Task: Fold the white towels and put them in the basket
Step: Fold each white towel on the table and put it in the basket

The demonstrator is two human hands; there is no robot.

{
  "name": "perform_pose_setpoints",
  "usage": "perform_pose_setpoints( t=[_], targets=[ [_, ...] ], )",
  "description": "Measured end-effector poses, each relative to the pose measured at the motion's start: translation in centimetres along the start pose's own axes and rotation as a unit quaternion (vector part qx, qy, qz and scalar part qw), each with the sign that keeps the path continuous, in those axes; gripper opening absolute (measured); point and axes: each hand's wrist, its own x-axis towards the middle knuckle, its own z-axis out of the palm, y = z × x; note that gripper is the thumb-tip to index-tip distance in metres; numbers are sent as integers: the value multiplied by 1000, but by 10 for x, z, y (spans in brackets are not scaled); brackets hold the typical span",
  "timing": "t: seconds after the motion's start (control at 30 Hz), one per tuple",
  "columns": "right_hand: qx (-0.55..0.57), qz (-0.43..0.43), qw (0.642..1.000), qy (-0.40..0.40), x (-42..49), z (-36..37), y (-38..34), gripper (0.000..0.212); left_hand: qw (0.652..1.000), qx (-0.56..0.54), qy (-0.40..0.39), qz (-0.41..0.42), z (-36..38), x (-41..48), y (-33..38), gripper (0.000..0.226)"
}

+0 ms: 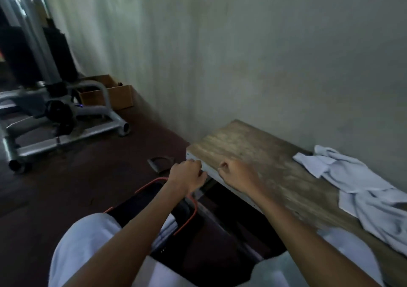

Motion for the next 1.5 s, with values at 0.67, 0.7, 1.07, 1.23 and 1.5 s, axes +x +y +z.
perform_pose_setpoints(
  t=[0.67, 0.7, 1.07, 1.23, 1.5],
  targets=[
    [-24, 300, 946, 121, -187, -116, 214, 26, 960, -13, -58, 274, 34, 20, 277, 40],
    [-24, 312, 942, 118, -190, -115, 220, 28, 958, -9, -61, 281, 38, 22, 284, 40],
    [-25, 300, 949, 92, -115, -72, 290, 24, 951, 25, -69, 300, 103, 119, 298, 33],
    [-77, 256, 958, 104, -50, -51, 325, 23, 948, 38, 4, 315, 144, 184, 296, 31],
    [-162, 219, 961, 41, 19, -25, 368, 42, 938, 13, 29, 345, 194, 249, 301, 40]
  ],
)
